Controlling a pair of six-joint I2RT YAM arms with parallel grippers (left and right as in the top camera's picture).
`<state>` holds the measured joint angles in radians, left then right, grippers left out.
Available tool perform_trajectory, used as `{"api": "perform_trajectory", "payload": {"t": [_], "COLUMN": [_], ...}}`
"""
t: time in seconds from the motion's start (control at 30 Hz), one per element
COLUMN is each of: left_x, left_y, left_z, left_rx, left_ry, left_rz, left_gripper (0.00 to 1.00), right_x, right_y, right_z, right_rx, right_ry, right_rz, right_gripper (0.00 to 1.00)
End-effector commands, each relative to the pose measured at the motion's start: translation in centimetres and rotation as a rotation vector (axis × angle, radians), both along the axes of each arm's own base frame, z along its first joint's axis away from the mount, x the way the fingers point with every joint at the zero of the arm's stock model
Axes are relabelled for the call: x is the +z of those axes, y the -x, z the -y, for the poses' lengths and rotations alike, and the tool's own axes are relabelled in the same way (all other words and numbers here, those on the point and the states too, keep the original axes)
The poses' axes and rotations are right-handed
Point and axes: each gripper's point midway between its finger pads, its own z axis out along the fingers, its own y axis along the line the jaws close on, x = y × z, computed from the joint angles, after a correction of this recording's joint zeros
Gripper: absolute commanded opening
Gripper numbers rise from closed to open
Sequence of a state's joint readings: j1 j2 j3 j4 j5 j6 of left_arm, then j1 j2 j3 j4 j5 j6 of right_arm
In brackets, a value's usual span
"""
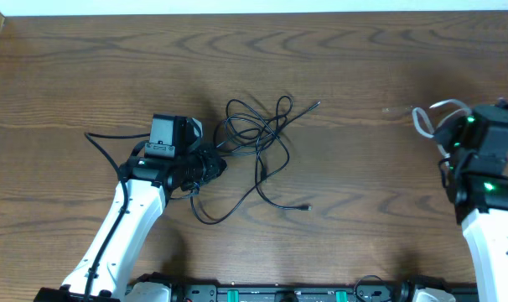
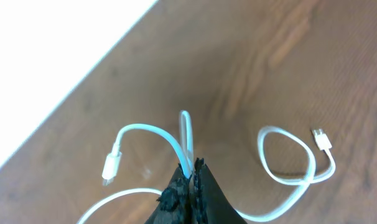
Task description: Untangle cables
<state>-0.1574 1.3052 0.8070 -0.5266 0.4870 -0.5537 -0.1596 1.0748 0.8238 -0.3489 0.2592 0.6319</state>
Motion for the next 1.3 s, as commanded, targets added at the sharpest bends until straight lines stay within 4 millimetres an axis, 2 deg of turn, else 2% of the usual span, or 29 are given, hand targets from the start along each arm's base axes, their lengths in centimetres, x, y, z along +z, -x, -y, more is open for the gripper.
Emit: {"api": "perform_trajectory", "payload": {"t": [0.0, 0.1, 0.23, 0.3, 0.37, 0.53, 0.67, 0.77, 0.87, 0.97, 1.07, 1.13, 1.2, 1.27], "left_x": [-0.6, -0.6, -0.6, -0.5, -0.4, 0.1, 0.3, 0.2, 0.1, 0.1, 0.1, 0.1, 0.0, -0.1], "left_y": [0.3, 0.5, 0.9, 1.0, 1.1, 1.1, 1.3, 1.2, 1.1, 1.1, 1.1, 1.1, 1.0, 0.9], "left_z": [-0.3, 0.1, 1.2, 1.9, 2.6, 4.4, 5.5, 5.6, 5.4, 5.4, 5.4, 5.4, 5.3, 5.1], "left_rx": [0.012, -0.004, -0.044, -0.067, -0.091, -0.147, -0.183, -0.186, -0.176, -0.155, -0.142, -0.141, -0.136, -0.126], "left_ry": [-0.020, -0.020, -0.020, -0.019, -0.022, -0.010, -0.005, -0.024, -0.043, -0.036, -0.031, -0.032, -0.040, -0.051], "left_rz": [-0.017, -0.017, -0.012, -0.003, 0.010, 0.055, 0.076, 0.087, 0.090, 0.079, 0.071, 0.072, 0.074, 0.075], "left_gripper": [0.08, 0.08, 0.08, 0.08, 0.08, 0.08, 0.08, 0.08, 0.08, 0.08, 0.08, 0.08, 0.08, 0.08], "right_x": [2.6, 4.8, 7.3, 8.0, 7.8, 4.3, 0.1, -3.9, -7.4, -10.0, -11.1, -11.0, -10.6, -9.8], "right_y": [0.1, 0.6, 2.2, 3.2, 4.2, 7.0, 8.8, 9.8, 9.5, 9.8, 10.2, 9.8, 8.1, 5.1], "right_z": [1.6, 4.3, 9.2, 11.6, 13.6, 18.9, 22.9, 24.7, 25.6, 26.3, 26.9, 27.4, 27.3, 26.5], "right_rx": [-0.047, -0.155, -0.349, -0.428, -0.495, -0.654, -0.749, -0.762, -0.719, -0.708, -0.722, -0.715, -0.629, -0.481], "right_ry": [0.030, 0.086, 0.230, 0.311, 0.354, 0.352, 0.325, 0.272, 0.198, 0.154, 0.147, 0.151, 0.150, 0.129], "right_rz": [0.083, 0.163, 0.209, 0.193, 0.157, 0.033, -0.078, -0.168, -0.210, -0.248, -0.260, -0.232, -0.185, -0.095], "right_gripper": [0.01, 0.01, 0.01, 0.01, 0.01, 0.01, 0.01, 0.02, 0.01, 0.01, 0.02, 0.02, 0.02, 0.02]}}
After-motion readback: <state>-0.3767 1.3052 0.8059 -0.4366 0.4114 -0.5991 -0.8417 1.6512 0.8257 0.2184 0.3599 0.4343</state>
